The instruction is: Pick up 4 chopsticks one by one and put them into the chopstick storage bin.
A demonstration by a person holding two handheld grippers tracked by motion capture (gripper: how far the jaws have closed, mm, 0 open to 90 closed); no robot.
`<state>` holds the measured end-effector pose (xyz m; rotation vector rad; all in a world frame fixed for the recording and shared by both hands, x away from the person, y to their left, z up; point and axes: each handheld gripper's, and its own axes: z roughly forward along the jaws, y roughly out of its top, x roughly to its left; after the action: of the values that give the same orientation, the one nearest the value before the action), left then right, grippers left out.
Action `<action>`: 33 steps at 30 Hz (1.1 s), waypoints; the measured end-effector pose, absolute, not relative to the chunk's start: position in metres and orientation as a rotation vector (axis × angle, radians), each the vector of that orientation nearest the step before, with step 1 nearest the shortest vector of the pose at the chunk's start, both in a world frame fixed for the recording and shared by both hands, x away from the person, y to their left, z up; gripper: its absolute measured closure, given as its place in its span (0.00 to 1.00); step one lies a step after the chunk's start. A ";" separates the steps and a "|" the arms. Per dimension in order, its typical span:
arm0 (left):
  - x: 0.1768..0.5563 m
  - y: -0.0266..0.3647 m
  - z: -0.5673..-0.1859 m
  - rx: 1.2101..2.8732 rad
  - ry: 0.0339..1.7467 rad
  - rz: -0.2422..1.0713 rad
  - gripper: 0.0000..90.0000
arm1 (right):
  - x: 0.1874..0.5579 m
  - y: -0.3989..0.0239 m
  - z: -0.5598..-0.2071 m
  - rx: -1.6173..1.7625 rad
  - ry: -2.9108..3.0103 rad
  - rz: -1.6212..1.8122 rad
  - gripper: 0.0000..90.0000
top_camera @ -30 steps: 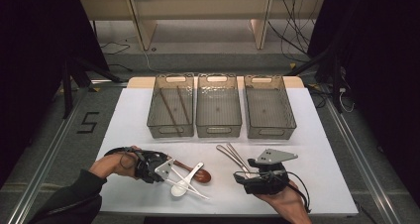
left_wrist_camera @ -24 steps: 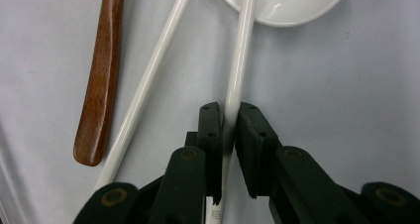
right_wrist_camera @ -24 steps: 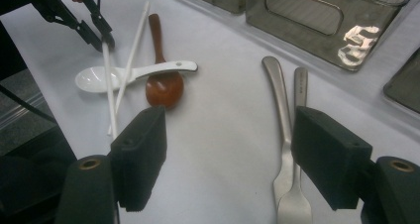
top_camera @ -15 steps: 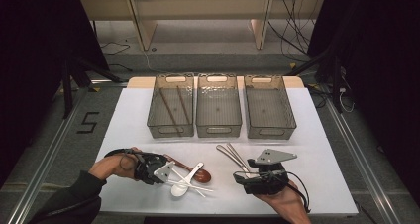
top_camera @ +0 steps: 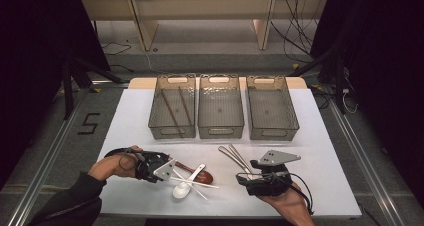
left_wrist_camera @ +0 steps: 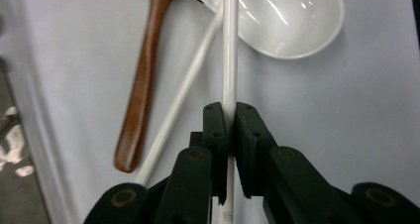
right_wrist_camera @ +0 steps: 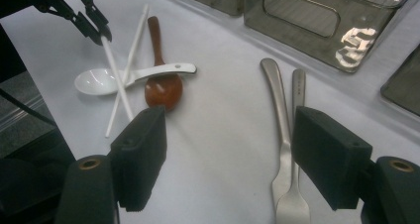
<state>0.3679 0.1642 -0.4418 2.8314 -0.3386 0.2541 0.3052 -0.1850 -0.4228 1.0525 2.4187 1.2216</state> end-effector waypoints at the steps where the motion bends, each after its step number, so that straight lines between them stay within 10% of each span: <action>1: 0.368 0.164 -0.442 2.831 -0.339 0.254 0.93 | 0.305 -0.185 -0.423 1.051 2.416 1.226 0.34; 33: 0.436 0.178 -0.372 2.449 0.705 0.410 0.93 | 0.304 -0.186 -0.422 1.043 2.388 1.238 0.34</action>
<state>0.4365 0.1785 -0.3722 2.4489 0.7046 0.4105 0.3042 -0.1864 -0.4216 1.0426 2.3884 1.2383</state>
